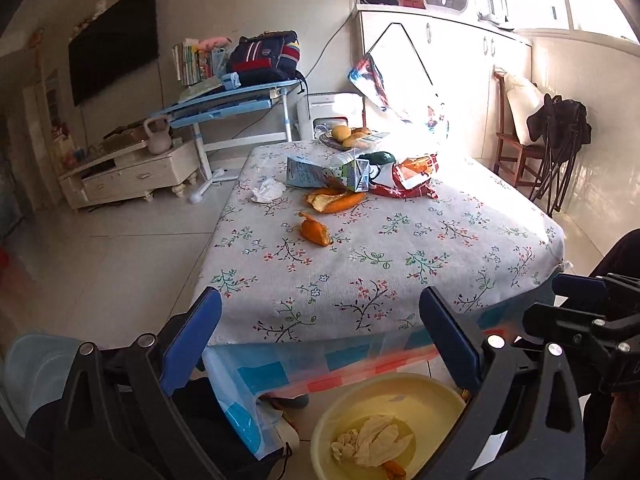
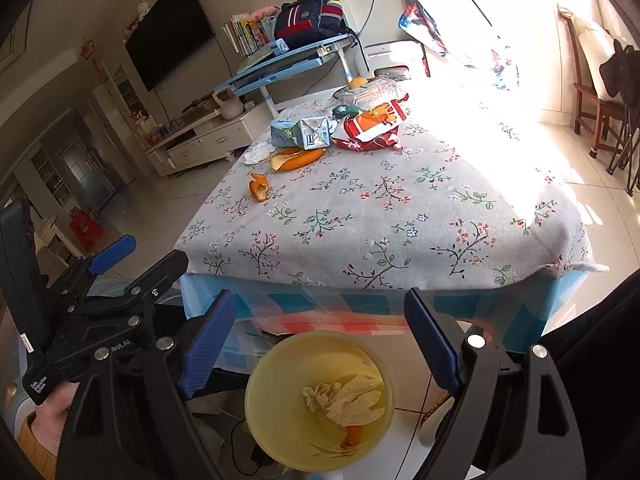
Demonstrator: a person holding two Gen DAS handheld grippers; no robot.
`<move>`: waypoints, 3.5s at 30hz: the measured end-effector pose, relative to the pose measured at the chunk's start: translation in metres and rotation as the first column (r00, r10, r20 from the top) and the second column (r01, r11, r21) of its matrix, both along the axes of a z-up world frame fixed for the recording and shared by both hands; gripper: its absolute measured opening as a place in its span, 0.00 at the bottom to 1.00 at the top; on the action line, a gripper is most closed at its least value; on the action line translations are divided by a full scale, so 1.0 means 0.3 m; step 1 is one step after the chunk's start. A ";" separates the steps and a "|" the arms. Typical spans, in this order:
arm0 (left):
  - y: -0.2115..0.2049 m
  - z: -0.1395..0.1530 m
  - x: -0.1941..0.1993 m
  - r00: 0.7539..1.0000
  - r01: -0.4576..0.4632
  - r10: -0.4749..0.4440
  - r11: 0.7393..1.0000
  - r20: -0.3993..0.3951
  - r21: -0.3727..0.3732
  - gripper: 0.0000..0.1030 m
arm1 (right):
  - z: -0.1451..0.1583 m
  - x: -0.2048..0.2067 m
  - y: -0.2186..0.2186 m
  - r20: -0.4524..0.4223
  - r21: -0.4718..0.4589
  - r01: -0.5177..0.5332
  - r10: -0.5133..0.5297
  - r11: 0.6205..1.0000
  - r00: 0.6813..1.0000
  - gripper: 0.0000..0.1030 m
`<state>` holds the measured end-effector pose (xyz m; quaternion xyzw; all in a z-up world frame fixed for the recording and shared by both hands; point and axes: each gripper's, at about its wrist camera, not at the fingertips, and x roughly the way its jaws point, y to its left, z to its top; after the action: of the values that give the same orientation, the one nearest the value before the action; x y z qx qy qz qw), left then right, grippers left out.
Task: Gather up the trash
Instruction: 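Move both tools back over the table toward the orange peels, then grasp a white tissue with the left tool while the right tool grasps an orange peel, then carry the tissue and orange peel over the yellow basin and open both tools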
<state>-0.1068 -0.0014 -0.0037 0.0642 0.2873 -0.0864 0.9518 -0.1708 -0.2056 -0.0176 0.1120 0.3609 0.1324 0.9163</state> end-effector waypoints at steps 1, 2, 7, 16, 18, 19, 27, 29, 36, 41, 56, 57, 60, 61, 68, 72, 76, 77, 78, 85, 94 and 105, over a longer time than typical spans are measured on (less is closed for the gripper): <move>0.016 0.012 0.015 1.000 -0.018 0.018 1.000 0.006 -0.017 0.93 | 0.005 0.013 0.020 0.007 -0.018 -0.022 0.022 1.000 1.000 0.81; 0.030 0.024 0.032 0.999 -0.034 0.034 0.999 0.010 -0.028 0.93 | 0.010 0.027 0.036 0.012 -0.029 -0.041 0.042 0.999 0.999 0.81; 0.087 0.071 0.145 0.996 -0.087 0.087 0.995 0.014 -0.042 0.93 | 0.016 0.112 0.085 0.015 -0.048 -0.102 0.103 0.994 0.995 0.81; 0.145 0.080 0.416 0.991 -0.131 0.131 0.991 -0.022 0.003 0.93 | 0.015 0.307 0.182 0.022 -0.054 -0.180 0.181 0.982 0.983 0.81; 0.154 0.072 0.476 0.990 -0.137 0.137 0.991 -0.040 0.011 0.93 | 0.006 0.355 0.204 0.020 -0.049 -0.189 0.190 0.981 0.981 0.80; 0.160 0.066 0.503 0.989 -0.141 0.141 0.990 -0.052 0.013 0.93 | -0.001 0.381 0.215 0.016 -0.043 -0.193 0.194 0.980 0.981 0.79; 0.199 -0.001 0.693 0.974 -0.178 0.175 0.984 -0.141 -0.014 0.93 | -0.057 0.538 0.298 -0.017 -0.027 -0.215 0.215 0.976 0.977 0.66; 0.196 -0.013 0.735 0.974 -0.172 0.167 0.985 -0.156 -0.020 0.93 | -0.065 0.567 0.312 -0.023 -0.030 -0.213 0.213 0.977 0.977 0.64; 0.140 -0.069 0.882 0.975 -0.099 0.102 0.995 -0.196 0.025 0.93 | -0.102 0.640 0.344 -0.065 -0.033 -0.214 0.212 0.976 0.975 0.54; 0.109 -0.115 0.970 0.973 -0.056 0.067 0.997 -0.220 0.057 0.93 | -0.119 0.666 0.354 -0.073 -0.042 -0.215 0.212 0.976 0.975 0.44; 0.055 -0.205 1.084 0.948 0.025 -0.023 1.000 -0.319 0.004 0.23 | -0.091 0.629 0.199 -0.108 0.016 -0.222 0.222 0.975 0.969 0.21; 0.053 -0.204 1.079 0.946 0.028 -0.030 1.000 -0.324 -0.011 0.23 | -0.081 0.621 0.179 -0.107 0.023 -0.215 0.216 0.976 0.971 0.21; 0.043 -0.190 1.044 0.948 0.038 -0.047 0.999 -0.315 -0.034 0.22 | -0.048 0.590 0.109 -0.094 0.040 -0.191 0.194 0.981 0.977 0.21; 0.041 -0.177 1.023 0.950 0.040 -0.051 0.998 -0.307 -0.043 0.22 | -0.035 0.584 0.086 -0.086 0.044 -0.180 0.184 0.983 0.979 0.21; 0.033 -0.011 0.801 0.984 0.058 -0.075 0.993 -0.160 -0.107 0.22 | 0.044 0.497 -0.062 0.007 0.101 -0.076 0.076 0.992 0.997 0.21; 0.026 0.039 0.671 0.992 0.060 -0.073 0.990 -0.099 -0.126 0.22 | 0.070 0.479 -0.089 0.045 0.141 -0.044 0.038 0.989 0.998 0.21; 0.024 0.054 0.569 0.995 0.053 -0.063 0.990 -0.078 -0.130 0.22 | 0.101 0.460 -0.079 0.078 0.116 -0.047 0.038 0.992 0.996 0.21; 0.022 0.057 0.548 0.995 0.054 -0.064 0.990 -0.072 -0.127 0.22 | 0.107 0.454 -0.078 0.085 0.114 -0.048 0.038 0.992 0.996 0.21; 0.019 0.059 0.531 0.996 0.056 -0.064 0.991 -0.065 -0.121 0.22 | 0.111 0.446 -0.075 0.090 0.111 -0.048 0.038 0.993 0.995 0.21; 0.033 0.048 0.449 0.996 0.054 -0.062 0.991 -0.061 -0.122 0.22 | 0.084 0.350 -0.105 0.094 0.134 -0.032 0.019 0.990 0.995 0.21; 0.005 0.036 0.375 0.995 0.077 -0.083 0.991 -0.053 -0.106 0.22 | 0.066 0.284 -0.090 0.087 0.126 -0.055 0.044 0.991 0.995 0.21; 0.004 0.015 0.276 0.994 0.082 -0.090 0.990 -0.063 -0.113 0.22 | -0.008 0.162 -0.004 0.012 0.098 -0.144 0.144 0.985 0.990 0.21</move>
<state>-0.0240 -0.0002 0.0007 0.0210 0.3110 -0.1452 0.9390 -0.1223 -0.2067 -0.0199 0.1305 0.3590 0.2161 0.8986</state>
